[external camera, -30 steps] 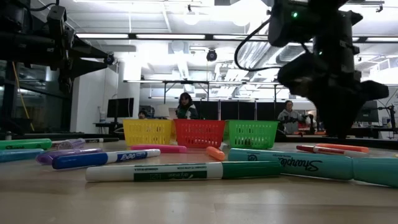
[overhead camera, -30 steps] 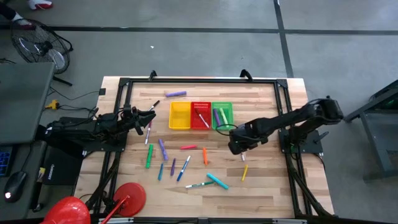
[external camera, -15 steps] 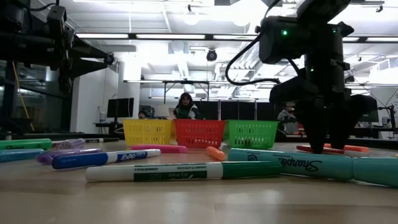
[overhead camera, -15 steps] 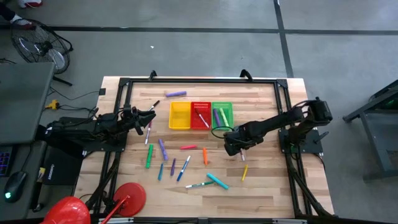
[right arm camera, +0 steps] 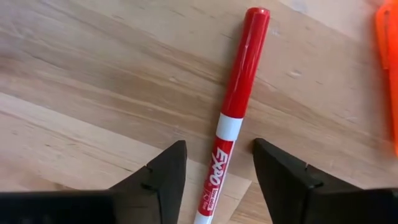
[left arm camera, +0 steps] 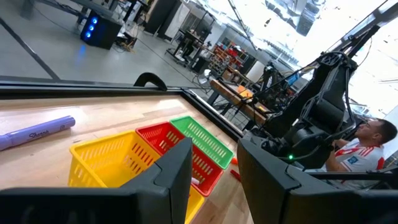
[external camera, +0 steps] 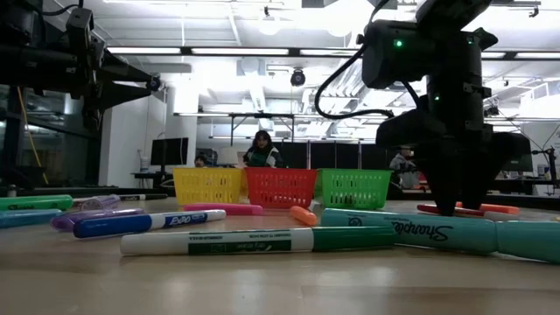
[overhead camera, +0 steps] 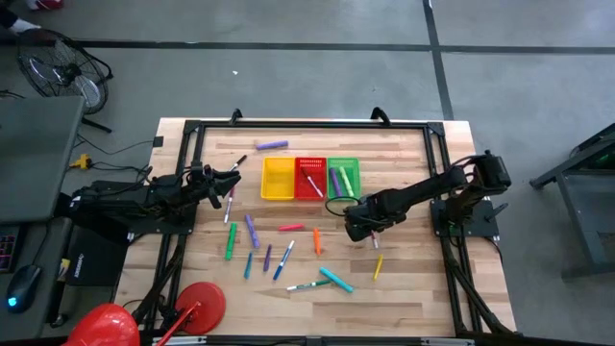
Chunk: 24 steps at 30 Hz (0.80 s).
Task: Pick & Place Markers
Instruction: Put the red marker into the red bin
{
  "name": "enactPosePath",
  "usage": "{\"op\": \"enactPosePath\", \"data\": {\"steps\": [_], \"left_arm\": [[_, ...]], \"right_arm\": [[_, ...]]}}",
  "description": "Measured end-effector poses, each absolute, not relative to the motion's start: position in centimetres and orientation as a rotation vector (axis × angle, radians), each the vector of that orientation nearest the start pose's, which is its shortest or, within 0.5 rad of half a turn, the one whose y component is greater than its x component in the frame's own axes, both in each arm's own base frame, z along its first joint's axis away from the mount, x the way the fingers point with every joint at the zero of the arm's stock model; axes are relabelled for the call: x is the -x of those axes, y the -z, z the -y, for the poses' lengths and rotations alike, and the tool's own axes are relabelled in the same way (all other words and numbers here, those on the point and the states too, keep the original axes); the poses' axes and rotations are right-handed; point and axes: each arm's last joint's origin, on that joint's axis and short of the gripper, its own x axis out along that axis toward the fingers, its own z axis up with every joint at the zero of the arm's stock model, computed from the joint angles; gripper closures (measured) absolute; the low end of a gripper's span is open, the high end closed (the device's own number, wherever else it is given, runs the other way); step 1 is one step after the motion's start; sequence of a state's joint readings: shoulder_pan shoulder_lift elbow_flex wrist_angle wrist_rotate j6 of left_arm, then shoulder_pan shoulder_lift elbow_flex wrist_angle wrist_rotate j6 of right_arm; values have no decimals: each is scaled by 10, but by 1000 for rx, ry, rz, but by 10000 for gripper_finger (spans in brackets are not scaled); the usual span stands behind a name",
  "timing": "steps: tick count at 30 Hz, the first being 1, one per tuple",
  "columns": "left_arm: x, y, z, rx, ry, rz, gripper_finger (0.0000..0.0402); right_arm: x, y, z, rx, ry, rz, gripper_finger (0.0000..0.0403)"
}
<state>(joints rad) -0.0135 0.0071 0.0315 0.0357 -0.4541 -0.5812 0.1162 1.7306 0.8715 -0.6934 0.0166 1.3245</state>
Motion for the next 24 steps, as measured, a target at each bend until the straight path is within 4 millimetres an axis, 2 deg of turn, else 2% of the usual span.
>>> {"op": "enactPosePath", "data": {"steps": [24], "left_arm": [[-93, -177, -12, 585, -413, 186, 275]], "right_arm": [[-268, -121, -31, -943, 903, -1353, 373]]}}
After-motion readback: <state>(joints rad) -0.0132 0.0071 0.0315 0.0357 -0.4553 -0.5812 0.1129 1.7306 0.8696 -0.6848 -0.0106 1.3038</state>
